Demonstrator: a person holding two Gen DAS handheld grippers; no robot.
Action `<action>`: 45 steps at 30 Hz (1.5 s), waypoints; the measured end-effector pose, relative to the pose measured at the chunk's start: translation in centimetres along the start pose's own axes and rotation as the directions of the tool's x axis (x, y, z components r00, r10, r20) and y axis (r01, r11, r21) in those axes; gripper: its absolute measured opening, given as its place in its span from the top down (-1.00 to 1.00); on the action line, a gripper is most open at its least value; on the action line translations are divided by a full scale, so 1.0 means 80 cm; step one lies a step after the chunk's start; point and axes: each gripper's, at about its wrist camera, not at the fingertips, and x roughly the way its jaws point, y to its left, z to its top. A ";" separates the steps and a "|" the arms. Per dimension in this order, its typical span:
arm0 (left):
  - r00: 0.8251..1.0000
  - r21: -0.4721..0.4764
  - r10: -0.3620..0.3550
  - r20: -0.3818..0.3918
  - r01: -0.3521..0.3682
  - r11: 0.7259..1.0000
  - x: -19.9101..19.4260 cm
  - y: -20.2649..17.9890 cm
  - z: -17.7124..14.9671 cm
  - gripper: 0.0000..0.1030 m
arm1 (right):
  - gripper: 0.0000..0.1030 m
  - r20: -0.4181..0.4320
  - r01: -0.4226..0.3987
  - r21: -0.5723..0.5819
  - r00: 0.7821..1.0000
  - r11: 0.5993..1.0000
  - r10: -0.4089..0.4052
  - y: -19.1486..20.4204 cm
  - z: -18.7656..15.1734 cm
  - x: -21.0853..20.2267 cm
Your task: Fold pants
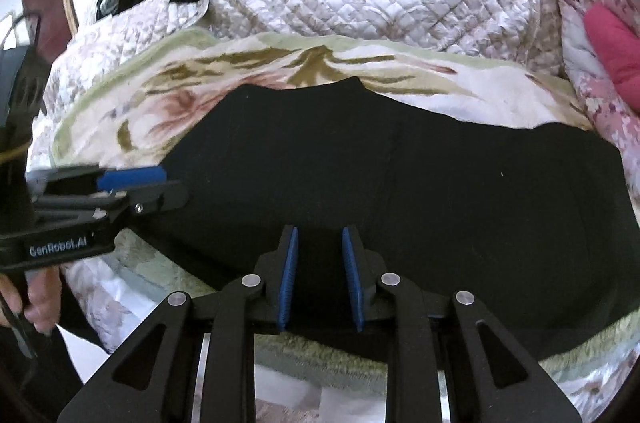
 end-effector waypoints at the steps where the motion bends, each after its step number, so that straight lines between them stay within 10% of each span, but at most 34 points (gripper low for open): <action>1: 1.000 -0.012 -0.011 0.000 0.011 1.000 -0.002 0.002 -0.003 0.19 | 0.55 -0.013 0.004 0.004 1.000 1.000 -0.003 -0.001 -0.004 0.001; 45: 1.000 0.032 0.023 0.003 -0.024 0.999 -0.005 -0.018 -0.009 0.19 | 0.57 -0.005 0.021 0.143 1.000 0.989 -0.020 -0.028 0.002 -0.005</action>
